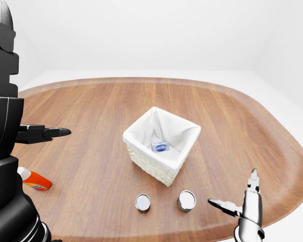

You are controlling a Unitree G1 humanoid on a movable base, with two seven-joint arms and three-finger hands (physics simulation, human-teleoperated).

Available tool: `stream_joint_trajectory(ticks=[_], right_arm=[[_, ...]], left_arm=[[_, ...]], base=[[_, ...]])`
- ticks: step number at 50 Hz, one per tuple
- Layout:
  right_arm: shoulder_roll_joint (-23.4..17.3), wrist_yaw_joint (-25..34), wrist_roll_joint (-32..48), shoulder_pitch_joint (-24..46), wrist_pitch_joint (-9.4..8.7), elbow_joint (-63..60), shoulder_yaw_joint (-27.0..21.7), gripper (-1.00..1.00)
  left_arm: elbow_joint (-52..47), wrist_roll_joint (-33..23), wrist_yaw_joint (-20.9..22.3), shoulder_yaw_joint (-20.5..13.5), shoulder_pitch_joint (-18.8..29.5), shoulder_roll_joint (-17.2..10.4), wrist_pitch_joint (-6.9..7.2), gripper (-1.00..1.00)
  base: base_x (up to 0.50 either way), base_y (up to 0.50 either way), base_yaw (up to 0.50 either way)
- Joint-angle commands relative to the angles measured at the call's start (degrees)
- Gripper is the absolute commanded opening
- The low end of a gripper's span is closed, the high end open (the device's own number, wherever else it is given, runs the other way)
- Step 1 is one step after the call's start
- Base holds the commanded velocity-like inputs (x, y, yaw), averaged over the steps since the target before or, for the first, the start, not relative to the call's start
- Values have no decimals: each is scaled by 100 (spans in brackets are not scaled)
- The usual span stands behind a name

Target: Pick up the alphabet soup and the cream cheese box, and put them in the basket.

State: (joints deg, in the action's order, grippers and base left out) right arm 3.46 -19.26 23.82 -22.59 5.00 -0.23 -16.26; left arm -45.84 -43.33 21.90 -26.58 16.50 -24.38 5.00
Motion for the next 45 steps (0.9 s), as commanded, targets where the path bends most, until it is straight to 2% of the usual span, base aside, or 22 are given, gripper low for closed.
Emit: stream_joint_trajectory(ticks=[1,11,34,45], right_arm=[[51,93,117,-152,0,-65,110,100],[62,242,242,-334,0,63,371,100],[-94,-393,895,-303,0,432,821,100],[-126,-446,948,-516,0,133,1117,100]], left_arm=[[-15,-5,17,-6,14,-5,0,100],[-44,8,36,-13,27,-28,0,100],[-20,55,-37,-11,4,0,0,100],[-139,0,76,-16,10,-7,0,100]], base=[[0,0,0],[0,0,0],[0,0,0],[0,0,0]])
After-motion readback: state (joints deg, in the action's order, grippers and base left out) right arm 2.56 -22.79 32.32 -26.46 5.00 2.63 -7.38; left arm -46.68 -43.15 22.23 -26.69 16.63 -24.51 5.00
